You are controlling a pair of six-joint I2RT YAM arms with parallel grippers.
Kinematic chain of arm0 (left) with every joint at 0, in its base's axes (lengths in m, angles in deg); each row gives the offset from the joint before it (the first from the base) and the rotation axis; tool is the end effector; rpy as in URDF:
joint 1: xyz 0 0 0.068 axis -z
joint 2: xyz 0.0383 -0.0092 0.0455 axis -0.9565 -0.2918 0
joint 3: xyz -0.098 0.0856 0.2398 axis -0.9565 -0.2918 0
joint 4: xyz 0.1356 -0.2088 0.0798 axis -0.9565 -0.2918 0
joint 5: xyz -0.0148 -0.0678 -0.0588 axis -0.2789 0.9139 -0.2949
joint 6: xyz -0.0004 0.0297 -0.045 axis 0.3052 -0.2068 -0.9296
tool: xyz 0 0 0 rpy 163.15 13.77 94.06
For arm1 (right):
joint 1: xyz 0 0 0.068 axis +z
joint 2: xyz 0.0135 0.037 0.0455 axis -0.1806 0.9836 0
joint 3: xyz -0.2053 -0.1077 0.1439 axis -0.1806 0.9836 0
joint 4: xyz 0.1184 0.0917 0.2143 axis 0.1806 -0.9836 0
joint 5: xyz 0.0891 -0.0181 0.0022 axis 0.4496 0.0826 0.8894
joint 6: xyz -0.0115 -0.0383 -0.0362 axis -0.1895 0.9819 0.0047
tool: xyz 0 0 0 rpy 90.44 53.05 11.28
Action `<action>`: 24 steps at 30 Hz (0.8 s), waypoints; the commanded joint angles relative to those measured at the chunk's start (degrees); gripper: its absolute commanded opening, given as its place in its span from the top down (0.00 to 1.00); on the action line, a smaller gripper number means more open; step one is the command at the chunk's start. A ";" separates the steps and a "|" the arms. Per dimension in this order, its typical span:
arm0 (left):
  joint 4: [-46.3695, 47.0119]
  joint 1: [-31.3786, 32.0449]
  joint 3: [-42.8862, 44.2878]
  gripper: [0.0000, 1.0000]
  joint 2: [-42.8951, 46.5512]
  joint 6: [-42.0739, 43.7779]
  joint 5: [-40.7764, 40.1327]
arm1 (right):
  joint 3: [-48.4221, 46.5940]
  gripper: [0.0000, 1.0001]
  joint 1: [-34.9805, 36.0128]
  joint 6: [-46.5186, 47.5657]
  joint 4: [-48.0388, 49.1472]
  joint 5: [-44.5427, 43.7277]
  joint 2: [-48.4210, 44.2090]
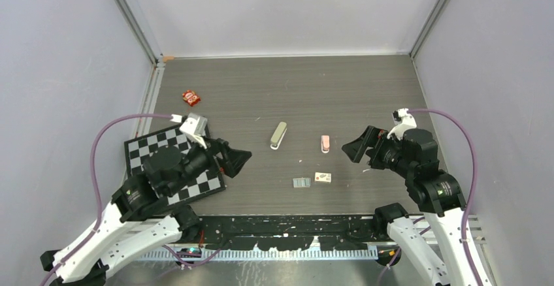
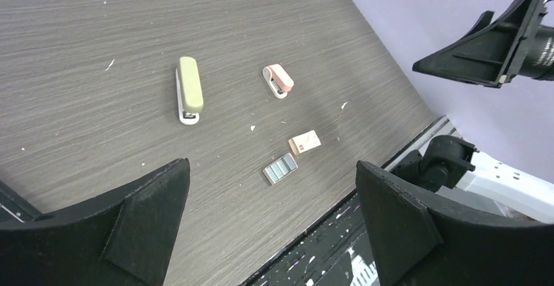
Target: Load the staples into the stapler
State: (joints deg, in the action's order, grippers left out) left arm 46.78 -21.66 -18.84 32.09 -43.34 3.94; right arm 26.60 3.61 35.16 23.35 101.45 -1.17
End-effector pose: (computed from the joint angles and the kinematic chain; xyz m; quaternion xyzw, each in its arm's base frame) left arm 0.0795 -0.0901 0.3663 0.0909 0.7754 -0.3584 0.5119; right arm 0.0979 0.0321 0.3360 0.0592 0.8577 0.2684 0.4345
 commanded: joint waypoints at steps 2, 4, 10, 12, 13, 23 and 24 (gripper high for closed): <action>-3.00 0.06 -3.85 0.00 6.01 -1.96 -1.44 | 1.25 0.00 0.20 -0.44 3.17 1.25 -2.13; -3.81 0.09 -4.89 0.00 7.12 -2.05 -1.99 | 1.19 0.00 0.14 -0.45 3.16 0.49 -2.31; -4.71 0.05 -5.83 0.00 7.96 -2.20 -2.08 | 0.69 0.00 0.20 -0.27 2.75 -1.41 -2.76; -4.51 0.04 -5.93 0.00 7.90 -2.11 -1.98 | 0.43 0.01 0.21 -0.38 2.54 -2.13 -2.73; -4.48 0.04 -6.01 0.00 7.80 -2.04 -1.97 | 0.34 0.00 0.16 -0.44 2.52 -2.43 -2.68; -4.51 0.05 -6.65 0.00 7.83 -2.16 -2.02 | -0.12 0.00 0.18 -1.56 2.43 -2.78 -2.75; -4.48 0.09 -6.58 0.00 7.87 -2.15 -2.10 | -0.13 0.01 0.21 -1.63 2.52 -2.60 -2.88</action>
State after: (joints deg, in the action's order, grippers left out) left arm 41.60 -21.66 -25.57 39.42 -45.44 2.45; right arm 28.19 3.61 34.44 23.90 99.33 -3.46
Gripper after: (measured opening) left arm 0.996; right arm 0.995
